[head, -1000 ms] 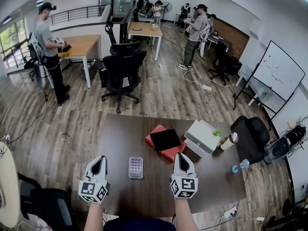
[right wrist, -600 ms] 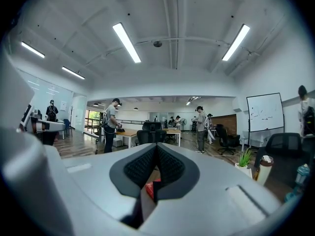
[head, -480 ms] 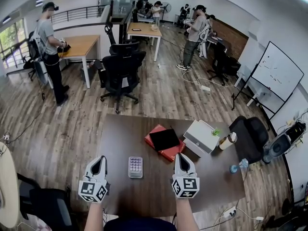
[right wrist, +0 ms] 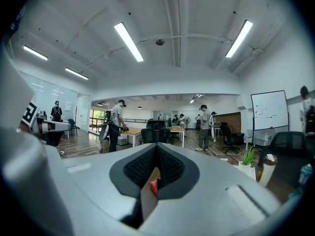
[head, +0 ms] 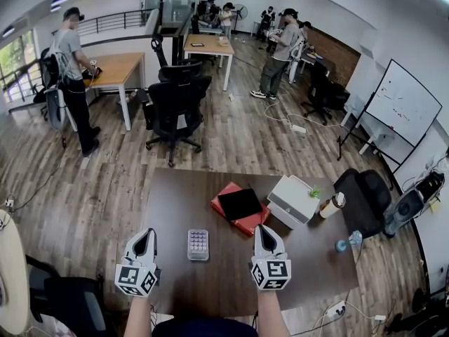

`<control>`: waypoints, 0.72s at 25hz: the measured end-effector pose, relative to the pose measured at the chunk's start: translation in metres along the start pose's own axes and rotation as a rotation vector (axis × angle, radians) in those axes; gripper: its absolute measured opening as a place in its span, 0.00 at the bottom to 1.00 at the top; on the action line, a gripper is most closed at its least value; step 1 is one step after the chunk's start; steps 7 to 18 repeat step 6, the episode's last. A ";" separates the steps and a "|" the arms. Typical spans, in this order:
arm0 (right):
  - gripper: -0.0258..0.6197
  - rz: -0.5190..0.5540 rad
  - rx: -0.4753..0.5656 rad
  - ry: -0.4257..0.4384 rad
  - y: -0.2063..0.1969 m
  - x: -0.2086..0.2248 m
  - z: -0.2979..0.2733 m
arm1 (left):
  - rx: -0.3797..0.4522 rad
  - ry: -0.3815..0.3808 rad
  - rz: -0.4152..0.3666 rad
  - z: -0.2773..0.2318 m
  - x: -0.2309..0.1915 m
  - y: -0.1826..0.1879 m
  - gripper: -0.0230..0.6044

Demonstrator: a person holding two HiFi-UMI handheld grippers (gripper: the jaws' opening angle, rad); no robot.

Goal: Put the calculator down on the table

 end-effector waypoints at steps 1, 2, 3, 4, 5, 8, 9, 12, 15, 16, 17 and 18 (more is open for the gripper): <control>0.05 -0.003 0.000 0.000 0.000 0.000 0.001 | -0.004 0.001 0.000 0.000 0.000 0.000 0.03; 0.05 -0.006 -0.001 -0.001 0.000 0.001 0.001 | -0.005 0.001 0.002 0.000 0.000 0.000 0.03; 0.05 -0.007 -0.001 0.000 0.000 0.001 0.002 | -0.005 0.001 0.005 0.001 0.000 -0.001 0.03; 0.05 -0.007 -0.001 0.002 0.000 0.002 0.003 | -0.005 0.001 0.007 0.001 0.001 -0.001 0.03; 0.05 -0.008 0.000 0.006 0.000 0.002 0.004 | -0.004 0.000 0.008 0.002 0.002 -0.001 0.03; 0.05 -0.008 0.001 0.011 0.000 0.002 0.004 | -0.004 0.000 0.010 0.002 0.003 -0.001 0.03; 0.05 -0.008 0.001 0.011 0.000 0.002 0.004 | -0.004 0.000 0.010 0.002 0.003 -0.001 0.03; 0.05 -0.008 0.001 0.011 0.000 0.002 0.004 | -0.004 0.000 0.010 0.002 0.003 -0.001 0.03; 0.05 -0.008 0.001 0.011 0.000 0.002 0.004 | -0.004 0.000 0.010 0.002 0.003 -0.001 0.03; 0.05 -0.008 0.001 0.011 0.000 0.002 0.004 | -0.004 0.000 0.010 0.002 0.003 -0.001 0.03; 0.05 -0.008 0.001 0.011 0.000 0.002 0.004 | -0.004 0.000 0.010 0.002 0.003 -0.001 0.03; 0.05 -0.008 0.001 0.011 0.000 0.002 0.004 | -0.004 0.000 0.010 0.002 0.003 -0.001 0.03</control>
Point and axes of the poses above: the fingertips, and each gripper's own axes: z backward along the fingers, x to its right, y out of its top, the point moved 9 cm from there along z, backward along the fingers, and after that the axes turned 13 degrees about z, right-handed, at the moved point
